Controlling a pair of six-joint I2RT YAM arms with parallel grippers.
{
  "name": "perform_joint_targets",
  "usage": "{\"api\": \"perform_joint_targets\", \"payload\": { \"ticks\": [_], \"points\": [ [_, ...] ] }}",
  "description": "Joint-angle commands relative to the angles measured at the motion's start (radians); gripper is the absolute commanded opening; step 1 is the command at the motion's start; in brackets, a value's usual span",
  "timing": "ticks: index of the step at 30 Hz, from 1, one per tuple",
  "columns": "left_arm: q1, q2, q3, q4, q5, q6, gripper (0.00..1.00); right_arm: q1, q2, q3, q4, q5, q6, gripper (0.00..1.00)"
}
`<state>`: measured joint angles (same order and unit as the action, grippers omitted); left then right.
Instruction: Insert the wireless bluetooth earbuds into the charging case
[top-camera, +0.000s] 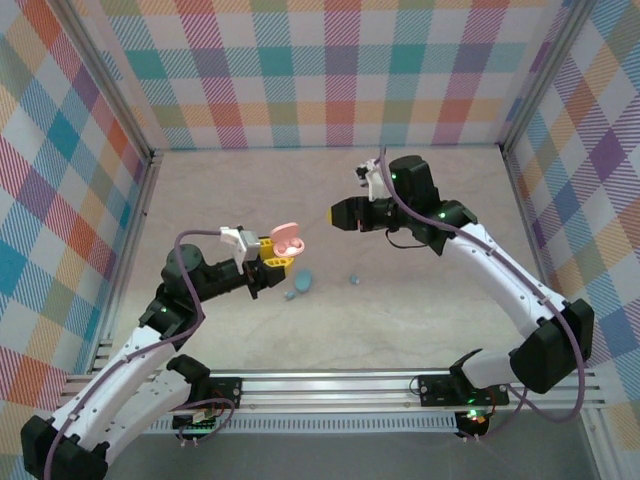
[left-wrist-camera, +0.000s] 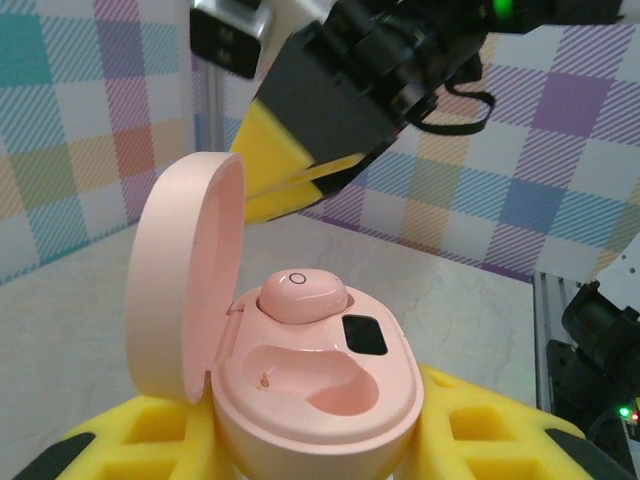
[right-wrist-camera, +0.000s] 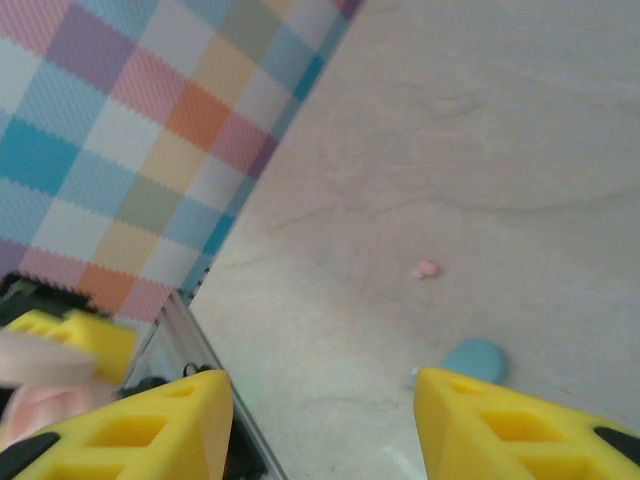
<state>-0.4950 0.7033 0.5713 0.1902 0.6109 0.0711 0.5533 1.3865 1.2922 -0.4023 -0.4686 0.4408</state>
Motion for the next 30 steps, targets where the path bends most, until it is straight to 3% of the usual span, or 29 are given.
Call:
{"api": "perform_joint_targets", "payload": {
  "ticks": [1,6,19,25,30],
  "points": [
    [-0.003,-0.041,0.008,-0.041,-0.03,0.025,0.25,-0.01,0.092,0.04,-0.047,0.035,0.03,0.5],
    [-0.003,-0.081,0.027,-0.12,-0.066,0.047,0.25,0.005,0.296,0.154,-0.082,-0.011,0.003,0.43],
    [-0.004,-0.151,0.044,-0.238,-0.086,0.081,0.26,0.175,0.845,0.666,-0.237,0.089,-0.125,0.41],
    [-0.003,-0.194,0.053,-0.287,-0.09,0.091,0.26,0.222,1.001,0.841,-0.297,0.09,-0.134,0.37],
    [-0.003,-0.22,0.055,-0.31,-0.094,0.093,0.26,0.272,1.041,0.853,-0.284,0.092,-0.119,0.37]
  ]
}}
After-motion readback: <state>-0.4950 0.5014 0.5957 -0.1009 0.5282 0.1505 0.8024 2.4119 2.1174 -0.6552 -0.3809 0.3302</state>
